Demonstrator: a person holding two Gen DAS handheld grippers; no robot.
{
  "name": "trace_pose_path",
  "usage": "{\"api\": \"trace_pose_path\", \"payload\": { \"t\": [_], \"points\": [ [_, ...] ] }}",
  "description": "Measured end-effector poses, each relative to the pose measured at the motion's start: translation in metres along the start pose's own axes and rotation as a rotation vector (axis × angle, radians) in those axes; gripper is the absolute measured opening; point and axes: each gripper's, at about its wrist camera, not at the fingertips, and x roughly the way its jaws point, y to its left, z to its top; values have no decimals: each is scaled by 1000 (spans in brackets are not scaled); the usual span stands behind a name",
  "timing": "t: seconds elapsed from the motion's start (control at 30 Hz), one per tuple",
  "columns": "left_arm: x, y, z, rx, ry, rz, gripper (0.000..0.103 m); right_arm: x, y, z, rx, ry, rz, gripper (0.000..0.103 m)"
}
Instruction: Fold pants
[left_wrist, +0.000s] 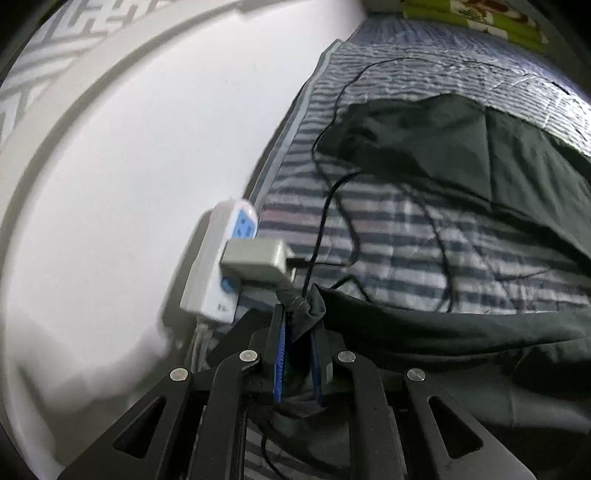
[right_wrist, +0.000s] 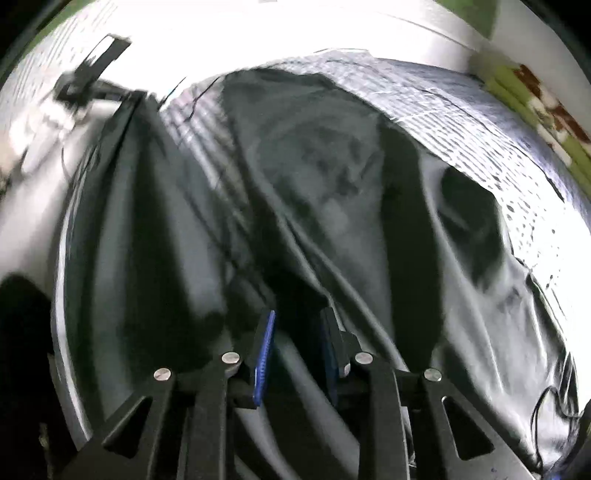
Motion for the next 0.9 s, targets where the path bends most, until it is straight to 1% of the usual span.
{"api": "trace_pose_path", "payload": {
  "t": [0.13,0.17,0.2,0.23,0.27,0.33,0.4,0.43,0.47,0.53,0.57,0.6,0.63,0.67,0.73,0.8,0.83,0.9],
  "points": [
    [4,5,-10,-7,22,-10,12,20,3,0,-19,42,0,25],
    [3,7,-12,-11,24,-11,12,25,5,1,-30,46,-19,24],
    [2,8,-14,-11,26,-13,12,28,6,2,-35,48,-32,15],
    [-1,9,-14,-10,26,-11,12,27,7,4,-36,39,-31,2],
    [-2,9,-13,-5,25,-8,12,22,7,7,-29,12,-35,2],
    [-3,8,-8,-11,16,-11,12,14,-2,12,-2,-30,-74,2],
    [3,4,-1,-25,20,-13,14,12,-24,19,102,-39,-47,2],
    [12,-2,2,-25,35,3,19,16,-32,22,130,-30,-41,3],
    [19,-8,5,-20,55,21,21,25,-37,24,143,5,-51,4],
    [31,-26,7,38,97,76,31,35,-39,23,144,55,-51,9],
    [30,-30,6,49,93,84,32,30,-40,21,154,53,-45,11],
    [27,-31,6,45,88,76,37,24,-41,19,165,42,-26,16],
    [22,-30,5,34,83,58,41,8,-43,14,181,15,7,19],
    [14,-27,4,23,73,35,43,-2,-44,12,189,-2,12,20],
    [0,-17,2,2,61,39,46,-36,-51,0,211,-55,4,20],
    [-17,-8,-1,-14,44,34,48,-79,-61,-21,263,-119,-7,21],
    [-30,-1,-3,-26,27,32,51,-100,-66,-37,294,-151,-24,24],
    [-53,11,-9,-54,-7,32,52,-131,-72,-67,336,-186,-88,26]
  ]
}}
